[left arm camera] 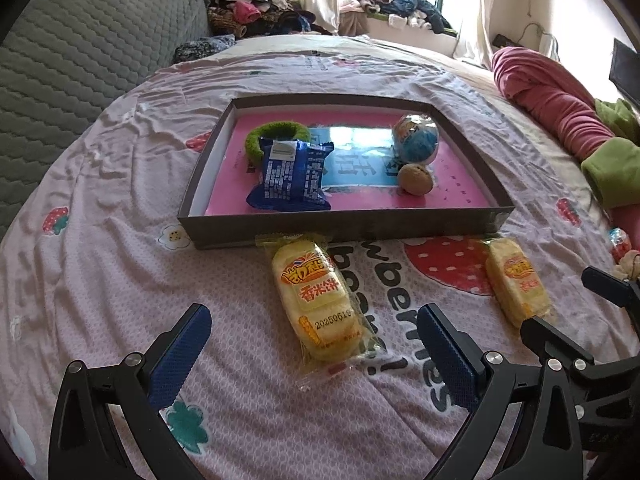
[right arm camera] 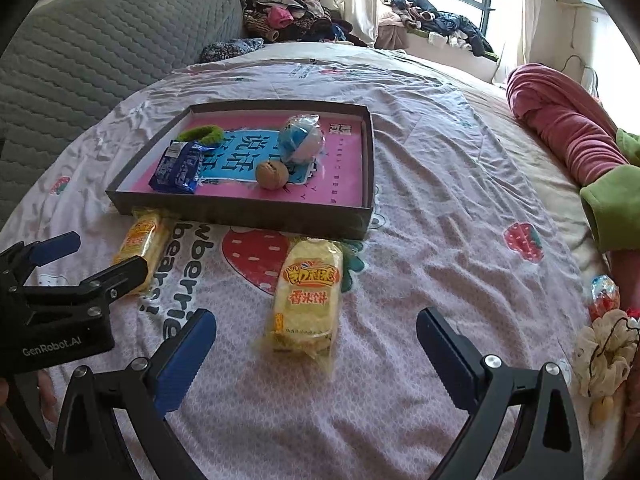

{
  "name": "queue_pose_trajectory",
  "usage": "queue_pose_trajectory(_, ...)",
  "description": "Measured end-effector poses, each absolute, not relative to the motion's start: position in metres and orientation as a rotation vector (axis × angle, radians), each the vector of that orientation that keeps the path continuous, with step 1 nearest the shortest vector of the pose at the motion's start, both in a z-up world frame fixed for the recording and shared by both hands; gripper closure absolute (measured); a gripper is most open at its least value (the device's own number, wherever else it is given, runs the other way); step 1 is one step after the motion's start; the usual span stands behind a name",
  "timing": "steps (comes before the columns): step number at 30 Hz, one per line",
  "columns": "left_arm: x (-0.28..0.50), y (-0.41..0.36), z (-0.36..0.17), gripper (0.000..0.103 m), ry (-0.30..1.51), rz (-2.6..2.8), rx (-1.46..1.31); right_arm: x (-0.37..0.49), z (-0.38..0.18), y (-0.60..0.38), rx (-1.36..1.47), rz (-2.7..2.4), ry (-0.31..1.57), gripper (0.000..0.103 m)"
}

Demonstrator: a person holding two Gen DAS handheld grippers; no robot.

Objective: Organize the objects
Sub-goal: 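Move the left tool to one yellow snack bar while the right tool approaches the other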

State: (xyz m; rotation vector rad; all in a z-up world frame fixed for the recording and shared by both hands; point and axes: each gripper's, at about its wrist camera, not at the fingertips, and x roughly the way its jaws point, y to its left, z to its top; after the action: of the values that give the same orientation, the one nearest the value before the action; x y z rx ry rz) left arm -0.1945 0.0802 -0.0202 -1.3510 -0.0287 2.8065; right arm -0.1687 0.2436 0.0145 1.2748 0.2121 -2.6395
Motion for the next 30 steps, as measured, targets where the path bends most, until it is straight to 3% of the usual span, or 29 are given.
queue_pose_trajectory(12, -0.208, 0.079, -0.035, 0.001, -0.014, 2.821, -1.382, -0.187, -0.004, 0.234, 1.321, -2.624, 0.221, 0.002)
queue_pose_trajectory(15, -0.211, 0.080, -0.038, 0.001, 0.002, 2.819, -1.398, -0.189, -0.005, 0.234, 1.324, -2.618, 0.220, 0.017)
queue_pose_trajectory(21, -0.214, 0.082, -0.040, 0.001, 0.033, 2.816, -1.400, -0.192, -0.011, 0.234, 1.352, -2.589, 0.222, 0.036)
queue_pose_trajectory(26, -0.215, 0.085, -0.042, 0.023, 0.054, 2.801, -1.414, -0.193, -0.013, 0.231, 1.360, -2.566, 0.230, 0.050)
queue_pose_trajectory(30, -0.215, 0.085, -0.044, 0.049, 0.025, 2.762, -1.418, -0.191, -0.014, 0.228, 1.359, -2.549, 0.246, 0.052)
